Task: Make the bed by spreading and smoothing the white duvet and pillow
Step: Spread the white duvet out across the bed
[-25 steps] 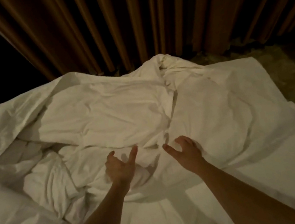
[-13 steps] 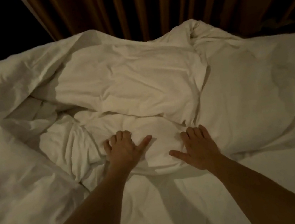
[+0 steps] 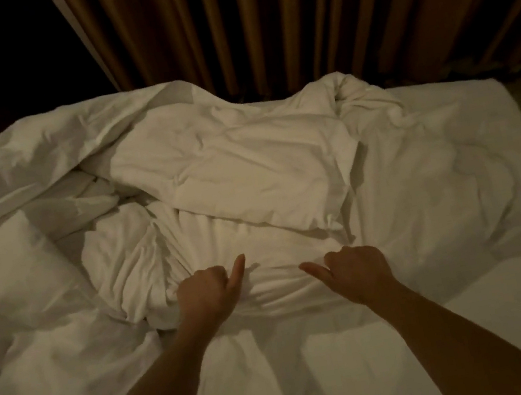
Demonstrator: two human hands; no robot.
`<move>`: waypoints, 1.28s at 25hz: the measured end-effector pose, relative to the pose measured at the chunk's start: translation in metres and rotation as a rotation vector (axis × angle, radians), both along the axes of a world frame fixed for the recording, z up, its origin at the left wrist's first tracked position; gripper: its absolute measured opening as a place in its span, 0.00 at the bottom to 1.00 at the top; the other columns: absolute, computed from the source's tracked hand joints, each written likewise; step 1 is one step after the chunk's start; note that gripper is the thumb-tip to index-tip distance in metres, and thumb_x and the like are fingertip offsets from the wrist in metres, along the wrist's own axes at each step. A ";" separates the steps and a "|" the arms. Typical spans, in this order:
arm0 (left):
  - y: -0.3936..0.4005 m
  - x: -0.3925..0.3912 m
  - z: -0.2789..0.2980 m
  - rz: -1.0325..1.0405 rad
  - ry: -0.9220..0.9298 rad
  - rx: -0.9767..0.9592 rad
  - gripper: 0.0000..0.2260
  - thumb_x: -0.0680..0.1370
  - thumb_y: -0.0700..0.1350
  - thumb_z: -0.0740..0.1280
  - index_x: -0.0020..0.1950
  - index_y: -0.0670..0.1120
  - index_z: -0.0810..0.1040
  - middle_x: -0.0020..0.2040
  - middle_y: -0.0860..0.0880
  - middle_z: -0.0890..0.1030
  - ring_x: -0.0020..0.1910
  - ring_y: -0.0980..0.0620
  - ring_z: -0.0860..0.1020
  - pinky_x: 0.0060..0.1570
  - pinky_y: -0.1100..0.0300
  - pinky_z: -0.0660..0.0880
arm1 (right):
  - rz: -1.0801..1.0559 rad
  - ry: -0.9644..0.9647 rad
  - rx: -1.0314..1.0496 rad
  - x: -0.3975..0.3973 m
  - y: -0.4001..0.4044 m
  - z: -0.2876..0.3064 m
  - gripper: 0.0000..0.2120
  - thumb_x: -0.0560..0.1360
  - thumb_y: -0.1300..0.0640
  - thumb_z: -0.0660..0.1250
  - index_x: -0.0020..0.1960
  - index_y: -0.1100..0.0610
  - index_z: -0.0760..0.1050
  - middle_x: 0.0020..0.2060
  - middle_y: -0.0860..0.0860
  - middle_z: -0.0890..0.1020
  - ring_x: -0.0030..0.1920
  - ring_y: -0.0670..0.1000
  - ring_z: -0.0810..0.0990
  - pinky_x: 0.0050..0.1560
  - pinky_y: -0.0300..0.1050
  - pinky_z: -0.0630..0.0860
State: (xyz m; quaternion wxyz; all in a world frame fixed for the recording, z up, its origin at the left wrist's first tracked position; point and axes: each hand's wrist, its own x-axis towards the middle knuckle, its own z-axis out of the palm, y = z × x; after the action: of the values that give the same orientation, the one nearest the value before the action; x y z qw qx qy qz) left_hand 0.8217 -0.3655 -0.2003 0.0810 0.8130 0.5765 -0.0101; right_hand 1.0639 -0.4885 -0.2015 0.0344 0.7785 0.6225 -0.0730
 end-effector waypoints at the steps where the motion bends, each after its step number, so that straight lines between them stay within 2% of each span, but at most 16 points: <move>1: -0.023 -0.007 0.004 -0.007 0.000 0.000 0.40 0.71 0.76 0.37 0.31 0.46 0.74 0.28 0.51 0.76 0.30 0.50 0.75 0.34 0.57 0.65 | 0.010 -0.004 0.032 -0.007 -0.024 0.001 0.50 0.68 0.24 0.23 0.41 0.51 0.78 0.36 0.51 0.83 0.38 0.53 0.84 0.41 0.46 0.75; 3: -0.074 -0.019 0.009 -0.045 -0.006 0.001 0.37 0.71 0.74 0.38 0.30 0.48 0.71 0.29 0.49 0.78 0.31 0.48 0.78 0.35 0.57 0.64 | 0.020 0.047 0.038 -0.021 -0.078 0.000 0.45 0.75 0.25 0.31 0.30 0.52 0.75 0.24 0.52 0.77 0.24 0.54 0.79 0.28 0.44 0.75; 5: -0.122 -0.031 0.007 -0.098 0.019 -0.042 0.35 0.72 0.74 0.38 0.30 0.49 0.71 0.32 0.47 0.81 0.35 0.46 0.81 0.36 0.57 0.65 | -0.045 0.126 -0.004 -0.032 -0.136 -0.016 0.40 0.79 0.27 0.41 0.24 0.51 0.71 0.17 0.51 0.71 0.16 0.53 0.73 0.21 0.42 0.70; 8: -0.179 -0.043 -0.004 -0.179 0.131 -0.185 0.43 0.71 0.76 0.30 0.39 0.50 0.77 0.40 0.49 0.84 0.44 0.49 0.81 0.49 0.56 0.69 | -0.122 0.122 -0.180 -0.052 -0.203 -0.038 0.39 0.78 0.25 0.39 0.27 0.47 0.75 0.19 0.52 0.74 0.18 0.52 0.75 0.22 0.44 0.72; 10: -0.202 -0.054 -0.010 -0.165 0.047 -0.244 0.39 0.73 0.75 0.32 0.42 0.53 0.76 0.44 0.52 0.82 0.51 0.50 0.78 0.54 0.54 0.66 | -0.142 0.186 -0.233 -0.068 -0.223 -0.046 0.40 0.77 0.25 0.40 0.29 0.49 0.77 0.20 0.53 0.76 0.20 0.50 0.77 0.23 0.48 0.76; 11: -0.206 -0.062 -0.009 -0.139 -0.020 -0.269 0.35 0.73 0.74 0.34 0.42 0.54 0.74 0.45 0.54 0.80 0.53 0.49 0.77 0.55 0.53 0.66 | -0.169 0.196 -0.184 -0.074 -0.223 -0.045 0.41 0.77 0.25 0.39 0.30 0.50 0.78 0.22 0.53 0.78 0.21 0.49 0.79 0.24 0.50 0.78; 13: -0.200 -0.078 -0.008 -0.077 -0.189 -0.278 0.32 0.75 0.75 0.37 0.42 0.55 0.71 0.44 0.53 0.77 0.52 0.47 0.75 0.54 0.52 0.67 | -0.257 0.187 -0.162 -0.074 -0.210 -0.033 0.42 0.73 0.23 0.33 0.39 0.50 0.77 0.34 0.52 0.84 0.37 0.50 0.85 0.40 0.52 0.81; 14: -0.193 -0.091 -0.008 -0.040 -0.254 -0.222 0.31 0.77 0.74 0.40 0.42 0.54 0.72 0.44 0.52 0.77 0.50 0.45 0.75 0.53 0.50 0.69 | -0.309 0.211 -0.096 -0.074 -0.200 -0.026 0.42 0.71 0.22 0.34 0.42 0.50 0.75 0.40 0.51 0.84 0.45 0.54 0.85 0.46 0.53 0.80; 17: -0.140 -0.117 0.003 0.048 -0.260 0.047 0.28 0.78 0.69 0.51 0.52 0.48 0.79 0.50 0.49 0.79 0.54 0.44 0.76 0.55 0.48 0.72 | -0.644 0.515 0.270 -0.070 -0.153 0.007 0.36 0.73 0.26 0.53 0.60 0.56 0.74 0.58 0.57 0.76 0.57 0.64 0.77 0.57 0.61 0.75; 20: -0.075 -0.097 0.024 0.057 -0.265 0.134 0.33 0.78 0.70 0.53 0.61 0.44 0.79 0.58 0.46 0.79 0.60 0.43 0.75 0.59 0.46 0.74 | -0.945 0.843 0.371 -0.056 -0.082 0.028 0.42 0.71 0.32 0.67 0.77 0.50 0.57 0.73 0.60 0.60 0.69 0.68 0.66 0.66 0.66 0.69; 22: -0.048 -0.061 0.030 0.039 -0.279 0.102 0.38 0.77 0.73 0.51 0.66 0.43 0.76 0.64 0.45 0.78 0.65 0.41 0.73 0.62 0.45 0.73 | -1.016 0.984 0.284 -0.044 -0.044 0.025 0.45 0.72 0.37 0.72 0.80 0.46 0.52 0.77 0.60 0.56 0.72 0.68 0.63 0.69 0.66 0.67; 23: -0.039 -0.041 0.032 0.001 -0.276 0.089 0.41 0.76 0.75 0.49 0.69 0.43 0.75 0.68 0.44 0.76 0.68 0.40 0.72 0.64 0.44 0.72 | -1.054 1.023 0.277 -0.040 -0.032 0.019 0.47 0.70 0.37 0.74 0.80 0.46 0.51 0.77 0.61 0.58 0.72 0.68 0.64 0.70 0.66 0.66; 26: -0.009 0.031 0.031 -0.186 -0.144 -0.112 0.51 0.70 0.80 0.40 0.82 0.47 0.58 0.82 0.47 0.57 0.81 0.42 0.52 0.75 0.41 0.59 | -1.109 0.979 0.306 -0.020 -0.008 -0.002 0.54 0.61 0.28 0.71 0.79 0.48 0.53 0.74 0.62 0.66 0.71 0.67 0.67 0.70 0.66 0.66; 28: 0.012 0.078 0.026 -0.319 -0.063 -0.201 0.51 0.68 0.81 0.42 0.83 0.52 0.47 0.84 0.52 0.46 0.82 0.45 0.42 0.77 0.39 0.51 | -1.078 0.934 0.290 -0.005 0.002 -0.010 0.55 0.60 0.26 0.71 0.79 0.46 0.51 0.74 0.61 0.64 0.72 0.66 0.64 0.72 0.67 0.64; 30: 0.027 0.116 0.021 -0.385 -0.049 -0.214 0.50 0.68 0.81 0.46 0.83 0.54 0.44 0.83 0.53 0.42 0.81 0.47 0.39 0.78 0.38 0.48 | -1.037 0.885 0.266 0.010 0.009 -0.015 0.54 0.62 0.27 0.72 0.78 0.43 0.49 0.75 0.61 0.60 0.73 0.66 0.62 0.72 0.67 0.63; 32: 0.044 0.145 0.016 -0.409 -0.056 -0.235 0.49 0.69 0.81 0.48 0.83 0.55 0.43 0.83 0.54 0.40 0.81 0.47 0.38 0.78 0.38 0.46 | -0.976 0.784 0.279 0.022 0.013 -0.017 0.54 0.61 0.23 0.67 0.78 0.42 0.49 0.75 0.60 0.58 0.72 0.65 0.61 0.71 0.67 0.63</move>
State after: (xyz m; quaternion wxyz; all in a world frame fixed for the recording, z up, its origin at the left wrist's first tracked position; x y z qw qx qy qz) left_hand 0.9669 -0.3215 -0.1847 0.1874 0.8979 0.3920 -0.0706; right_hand 1.0857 -0.4752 -0.2187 -0.3345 0.8850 0.1666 -0.2776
